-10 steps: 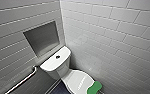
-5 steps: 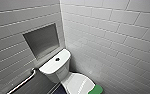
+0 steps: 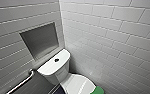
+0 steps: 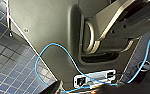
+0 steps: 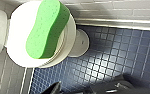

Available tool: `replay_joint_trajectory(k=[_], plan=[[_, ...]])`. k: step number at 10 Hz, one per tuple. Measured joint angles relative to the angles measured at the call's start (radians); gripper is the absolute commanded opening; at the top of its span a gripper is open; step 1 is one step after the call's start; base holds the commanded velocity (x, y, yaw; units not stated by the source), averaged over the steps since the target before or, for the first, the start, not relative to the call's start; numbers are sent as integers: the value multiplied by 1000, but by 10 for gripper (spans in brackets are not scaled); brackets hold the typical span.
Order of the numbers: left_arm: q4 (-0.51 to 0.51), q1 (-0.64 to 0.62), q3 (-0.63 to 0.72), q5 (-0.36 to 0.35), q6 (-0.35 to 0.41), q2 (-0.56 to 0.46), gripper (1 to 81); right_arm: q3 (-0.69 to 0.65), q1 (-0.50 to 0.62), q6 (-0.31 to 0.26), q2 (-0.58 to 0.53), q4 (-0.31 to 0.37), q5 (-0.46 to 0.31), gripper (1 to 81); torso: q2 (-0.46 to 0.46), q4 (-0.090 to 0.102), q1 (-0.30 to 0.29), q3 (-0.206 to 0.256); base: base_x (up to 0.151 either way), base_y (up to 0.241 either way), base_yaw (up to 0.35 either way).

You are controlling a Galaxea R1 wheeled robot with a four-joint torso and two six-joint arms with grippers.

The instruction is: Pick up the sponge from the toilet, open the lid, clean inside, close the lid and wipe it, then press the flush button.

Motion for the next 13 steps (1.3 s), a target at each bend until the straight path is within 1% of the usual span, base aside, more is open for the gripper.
replay_joint_trajectory(k=[3,5,7,9,10,13], plan=[[2,32,-1,3,0,4,811,0,60,20,4,0,1,811,-113,0,71,0,0,0,0],[2,26,-4,0,0,8,811,-11,64,30,39,0,-2,811,-178,0,111,-7,0,0,0],[2,30,-8,2,0,12,811,-26,76,53,47,0,-3,811,-244,0,152,-50,0,0,0],[3,27,-8,0,0,13,811,-30,103,90,61,0,-2,811,-317,0,199,-103,0,0,0],[2,26,-8,1,0,13,811,-30,110,117,76,0,-4,811,-337,0,213,-116,0,0,0],[3,22,-8,1,0,13,811,-34,141,143,111,0,-3,811,-348,0,222,-127,0,0,0]])
